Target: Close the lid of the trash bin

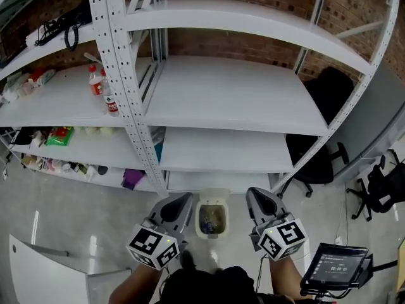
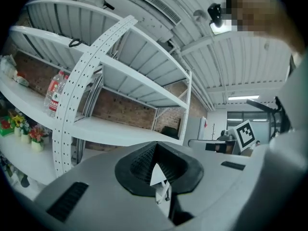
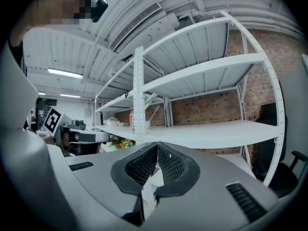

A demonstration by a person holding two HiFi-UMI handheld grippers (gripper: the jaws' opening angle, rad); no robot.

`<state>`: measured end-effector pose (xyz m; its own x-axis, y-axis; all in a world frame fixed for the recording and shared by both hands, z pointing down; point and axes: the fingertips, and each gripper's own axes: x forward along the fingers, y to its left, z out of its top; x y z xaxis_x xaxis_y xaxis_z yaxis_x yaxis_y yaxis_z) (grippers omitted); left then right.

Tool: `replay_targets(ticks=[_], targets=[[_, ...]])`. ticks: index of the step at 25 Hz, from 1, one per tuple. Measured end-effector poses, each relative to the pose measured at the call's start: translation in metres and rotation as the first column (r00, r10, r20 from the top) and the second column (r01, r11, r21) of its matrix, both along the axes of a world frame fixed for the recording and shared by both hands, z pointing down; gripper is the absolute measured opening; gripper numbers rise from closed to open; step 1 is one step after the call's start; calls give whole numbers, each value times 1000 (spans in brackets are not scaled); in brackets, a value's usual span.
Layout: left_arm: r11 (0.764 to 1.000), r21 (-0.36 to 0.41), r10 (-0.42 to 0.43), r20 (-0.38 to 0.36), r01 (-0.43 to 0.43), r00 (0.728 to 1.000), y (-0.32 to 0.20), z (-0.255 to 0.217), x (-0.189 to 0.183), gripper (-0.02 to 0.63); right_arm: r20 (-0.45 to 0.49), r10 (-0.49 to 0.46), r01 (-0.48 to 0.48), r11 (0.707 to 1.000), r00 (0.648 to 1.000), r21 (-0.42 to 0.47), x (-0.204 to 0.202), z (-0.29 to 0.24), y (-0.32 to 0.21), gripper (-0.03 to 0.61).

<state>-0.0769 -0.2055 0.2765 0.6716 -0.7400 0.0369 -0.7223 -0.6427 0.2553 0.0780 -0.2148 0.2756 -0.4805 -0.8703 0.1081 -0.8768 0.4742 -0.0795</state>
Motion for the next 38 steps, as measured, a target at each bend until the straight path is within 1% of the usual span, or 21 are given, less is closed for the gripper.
replay_targets(ticks=[3,8,12,15,17,19,22,26,28,33,36,38], targets=[[1000,-27,16,10,-16,1000,-29,12,-5,-9,-1,25,-25,1000,1000,-14,-4,8,-26,8],[998,-65,22,39,-19,999,-67,32,6,-9,-6,29,-30,998,1000,-58,6,30,-62,8],[991,-133,2,70,8,998,-105,73,21,-9,-23,20,-22,991,1000,-132,20,75,-101,8],[981,-196,23,116,0,993,-132,121,38,-9,-40,17,-25,978,999,-205,32,126,-129,8],[962,-272,39,142,1,989,-140,166,49,-9,-54,8,-23,960,998,-278,39,170,-135,8],[939,-344,57,159,1,986,-152,214,61,-9,-71,1,-25,939,998,-344,47,217,-144,8],[902,-432,88,191,3,978,-177,289,74,-9,-80,-2,-32,904,997,-427,54,287,-167,8],[849,-529,130,235,14,963,-204,383,83,-9,-104,-17,-40,850,994,-526,54,376,-190,8],[829,-559,142,243,19,960,-212,419,87,-9,-108,-15,-49,823,994,-565,54,413,-197,9],[794,-608,167,242,15,956,-219,478,94,-9,-114,2,-73,779,994,-623,52,473,-210,8],[783,-622,177,243,14,954,-220,495,98,-9,-125,5,-86,754,992,-652,52,491,-210,8],[774,-633,184,232,5,955,-217,499,98,-9,-115,2,-79,744,993,-664,50,497,-205,8]])
